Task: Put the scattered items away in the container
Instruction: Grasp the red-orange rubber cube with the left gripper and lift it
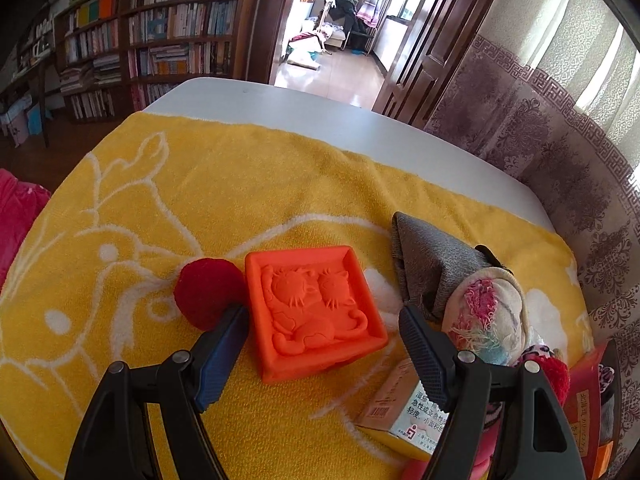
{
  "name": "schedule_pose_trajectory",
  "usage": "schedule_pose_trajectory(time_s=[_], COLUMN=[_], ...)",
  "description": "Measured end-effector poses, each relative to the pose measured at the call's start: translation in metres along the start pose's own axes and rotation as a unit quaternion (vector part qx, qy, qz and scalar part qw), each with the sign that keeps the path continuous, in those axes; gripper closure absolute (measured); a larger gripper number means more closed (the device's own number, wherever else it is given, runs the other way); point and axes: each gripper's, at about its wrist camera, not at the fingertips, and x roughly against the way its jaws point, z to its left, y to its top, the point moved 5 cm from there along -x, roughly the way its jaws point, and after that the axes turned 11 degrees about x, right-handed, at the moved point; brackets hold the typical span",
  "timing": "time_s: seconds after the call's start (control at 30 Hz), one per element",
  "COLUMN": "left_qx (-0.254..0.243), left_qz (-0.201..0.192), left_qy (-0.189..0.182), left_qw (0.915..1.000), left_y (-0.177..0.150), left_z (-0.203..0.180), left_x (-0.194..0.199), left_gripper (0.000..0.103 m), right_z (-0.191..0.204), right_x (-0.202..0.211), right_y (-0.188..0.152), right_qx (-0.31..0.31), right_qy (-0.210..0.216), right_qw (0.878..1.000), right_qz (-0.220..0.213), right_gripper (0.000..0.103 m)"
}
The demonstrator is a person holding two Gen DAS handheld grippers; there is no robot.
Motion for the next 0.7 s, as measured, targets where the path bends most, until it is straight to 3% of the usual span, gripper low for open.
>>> schedule_pose_trajectory(time_s=[0.1, 0.2, 0.37, 0.7], left_qx=[-0.017, -0.034, -0.015, -0.022], left_qz=[-0.007, -0.021, -0.03, -0.087], left_qy=[0.007, 0.023, -0.006, -0.053], left_qw=[0.9998, 0.999, 0.9994, 0.9945], left_y=[0.0, 0.0, 0.003, 0.006], left_z=[-0.002, 0.0, 0.01, 0.006], left_x=[-0.004, -0.004, 0.004, 0.053], left_gripper=[0.025, 0.043, 0.048, 0.048], right_z=[0.0, 0.001, 0.002, 0.004], right_x=[0.0, 0.0, -0.002, -0.004], right_y=[0.001, 0.002, 0.002, 0.001], right_qx=[0.0, 0.001, 0.006, 0.013], right_qy=[0.002, 0.003, 0.003, -0.006], right_qw=[1.0, 1.0, 1.0, 1.0], right_qz=[0.0, 0.0, 0.002, 0.008], right_gripper=[0.008, 0.007, 0.005, 0.004])
